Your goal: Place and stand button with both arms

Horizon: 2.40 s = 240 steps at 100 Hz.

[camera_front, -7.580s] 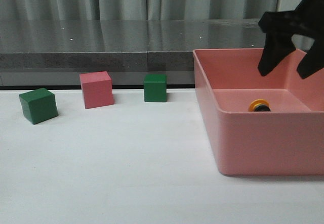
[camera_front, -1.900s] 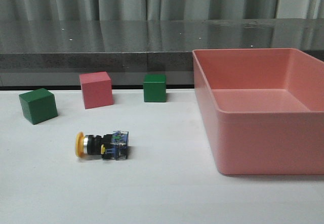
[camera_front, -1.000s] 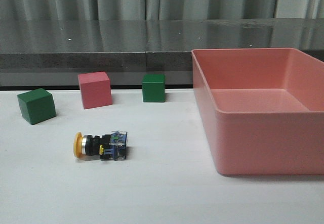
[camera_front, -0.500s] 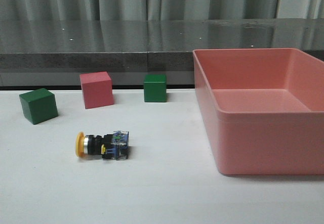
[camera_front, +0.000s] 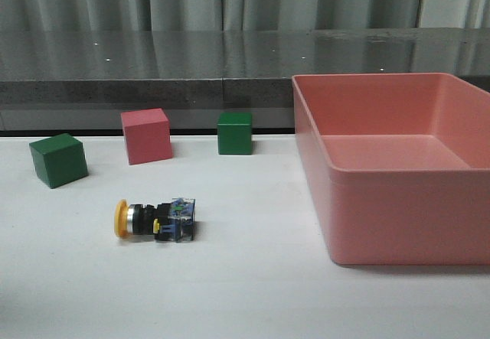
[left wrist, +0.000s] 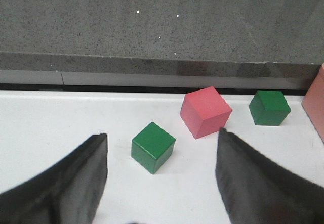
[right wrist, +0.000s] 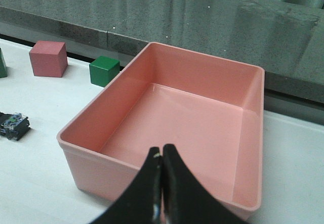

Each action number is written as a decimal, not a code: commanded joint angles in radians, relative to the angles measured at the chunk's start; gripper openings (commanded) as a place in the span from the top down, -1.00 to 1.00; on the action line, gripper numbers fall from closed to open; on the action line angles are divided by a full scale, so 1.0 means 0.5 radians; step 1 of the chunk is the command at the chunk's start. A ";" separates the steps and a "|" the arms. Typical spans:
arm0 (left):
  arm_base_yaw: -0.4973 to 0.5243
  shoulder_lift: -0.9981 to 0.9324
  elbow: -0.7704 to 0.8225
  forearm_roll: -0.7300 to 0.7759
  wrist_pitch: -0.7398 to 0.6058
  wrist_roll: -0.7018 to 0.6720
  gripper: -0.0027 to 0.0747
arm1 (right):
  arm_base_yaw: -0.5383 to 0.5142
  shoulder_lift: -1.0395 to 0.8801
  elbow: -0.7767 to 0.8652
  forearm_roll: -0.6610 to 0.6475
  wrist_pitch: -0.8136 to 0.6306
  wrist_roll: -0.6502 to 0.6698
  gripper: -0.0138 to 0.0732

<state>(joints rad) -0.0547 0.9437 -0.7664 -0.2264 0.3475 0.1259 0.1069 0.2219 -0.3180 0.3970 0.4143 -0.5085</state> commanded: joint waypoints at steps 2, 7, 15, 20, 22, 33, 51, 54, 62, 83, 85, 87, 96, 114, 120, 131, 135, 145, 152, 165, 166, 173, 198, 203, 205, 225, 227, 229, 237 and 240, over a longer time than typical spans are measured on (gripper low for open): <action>-0.001 0.042 -0.074 -0.098 -0.160 0.018 -0.27 | -0.008 0.018 -0.053 0.040 -0.134 -0.001 0.94; -0.014 0.078 -0.074 -0.098 -0.185 0.177 -0.25 | -0.008 0.018 -0.053 0.040 -0.134 -0.001 0.94; -0.078 0.151 -0.074 -0.152 -0.275 0.420 -0.23 | -0.008 0.018 -0.053 0.040 -0.134 -0.001 0.94; -0.144 0.203 -0.074 -0.181 -0.338 0.569 -0.23 | -0.008 0.018 -0.053 0.040 -0.134 -0.001 0.94; -0.176 0.228 -0.074 -0.194 -0.367 0.634 -0.23 | -0.008 0.018 -0.053 0.040 -0.134 -0.001 0.94; -0.331 0.381 -0.104 -0.193 -0.435 0.868 -0.23 | -0.008 0.018 -0.053 0.040 -0.134 -0.001 0.94; -0.480 0.673 -0.219 -0.193 -0.448 1.046 -0.23 | -0.008 0.018 -0.053 0.040 -0.134 -0.001 0.94; -0.492 0.713 -0.239 -0.193 -0.444 1.088 -0.23 | -0.008 0.018 -0.053 0.040 -0.134 -0.001 0.94; -0.512 0.814 -0.289 -0.193 -0.425 1.166 -0.23 | -0.008 0.018 -0.053 0.040 -0.134 -0.001 0.94; -0.512 1.042 -0.429 -0.361 -0.241 1.586 -0.23 | -0.008 0.018 -0.053 0.040 -0.134 -0.001 0.94; -0.512 1.064 -0.446 -0.436 -0.201 1.680 -0.23 | -0.008 0.018 -0.053 0.040 -0.134 -0.001 0.94; -0.512 1.085 -0.465 -0.528 -0.154 1.788 -0.23 | -0.008 0.018 -0.053 0.040 -0.134 -0.001 0.94; -0.481 1.181 -0.546 -1.010 0.142 2.412 -0.23 | -0.008 0.018 -0.053 0.040 -0.134 -0.001 0.94; -0.357 1.301 -0.627 -1.758 0.680 3.237 -0.23 | -0.008 0.018 -0.053 0.040 -0.134 -0.001 0.94; -0.305 1.328 -0.633 -1.827 0.854 3.372 -0.23 | -0.008 0.018 -0.053 0.040 -0.134 -0.001 0.94; -0.181 1.401 -0.633 -1.848 1.359 3.510 -0.23 | -0.008 0.018 -0.053 0.040 -0.134 -0.001 0.94; -0.141 1.426 -0.633 -1.848 1.469 3.510 -0.23 | -0.008 0.018 -0.053 0.040 -0.134 -0.001 0.94; -0.062 1.481 -0.633 -1.884 1.558 3.510 -0.23 | -0.008 0.018 -0.053 0.040 -0.134 -0.001 0.94; -0.042 1.499 -0.633 -1.922 1.558 3.510 -0.23 | -0.008 0.018 -0.053 0.040 -0.134 -0.001 0.94; -0.042 1.503 -0.633 -1.922 1.568 3.510 -0.23 | -0.008 0.018 -0.053 0.040 -0.134 -0.001 0.94; -0.042 1.503 -0.633 -1.922 1.582 3.510 -0.23 | -0.008 0.018 -0.053 0.040 -0.134 -0.001 0.94; -0.046 1.503 -0.633 -1.927 1.575 3.510 -0.22 | -0.008 0.018 -0.053 0.040 -0.134 -0.001 0.94; -0.046 1.503 -0.633 -1.942 1.522 3.777 -0.20 | -0.008 0.018 -0.053 0.040 -0.134 -0.001 0.94; -0.046 1.503 -0.633 -1.942 1.522 3.862 -0.20 | -0.008 0.018 -0.053 0.040 -0.134 -0.001 0.94; -0.046 1.503 -0.633 -1.942 1.518 3.891 -0.20 | -0.008 0.018 -0.053 0.040 -0.134 -0.001 0.94; -0.041 1.610 -0.633 -1.976 1.521 4.132 -0.20 | -0.008 0.018 -0.053 0.040 -0.134 -0.001 0.94; -0.041 1.623 -0.633 -1.983 1.527 4.142 -0.20 | -0.008 0.018 -0.053 0.040 -0.134 -0.001 0.94; -0.041 1.654 -0.633 -1.998 1.531 4.161 -0.20 | -0.008 0.018 -0.053 0.040 -0.134 -0.001 0.94; -0.041 1.742 -0.633 -2.051 1.535 4.228 -0.20 | -0.008 0.018 -0.053 0.040 -0.134 -0.001 0.94; -0.041 1.781 -0.633 -2.062 1.535 4.258 -0.20 | -0.008 0.018 -0.053 0.040 -0.134 -0.001 0.94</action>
<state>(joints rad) -0.0758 1.8296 -1.0565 -1.1722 1.0761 2.2119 0.1069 0.2219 -0.3180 0.3970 0.4150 -0.5085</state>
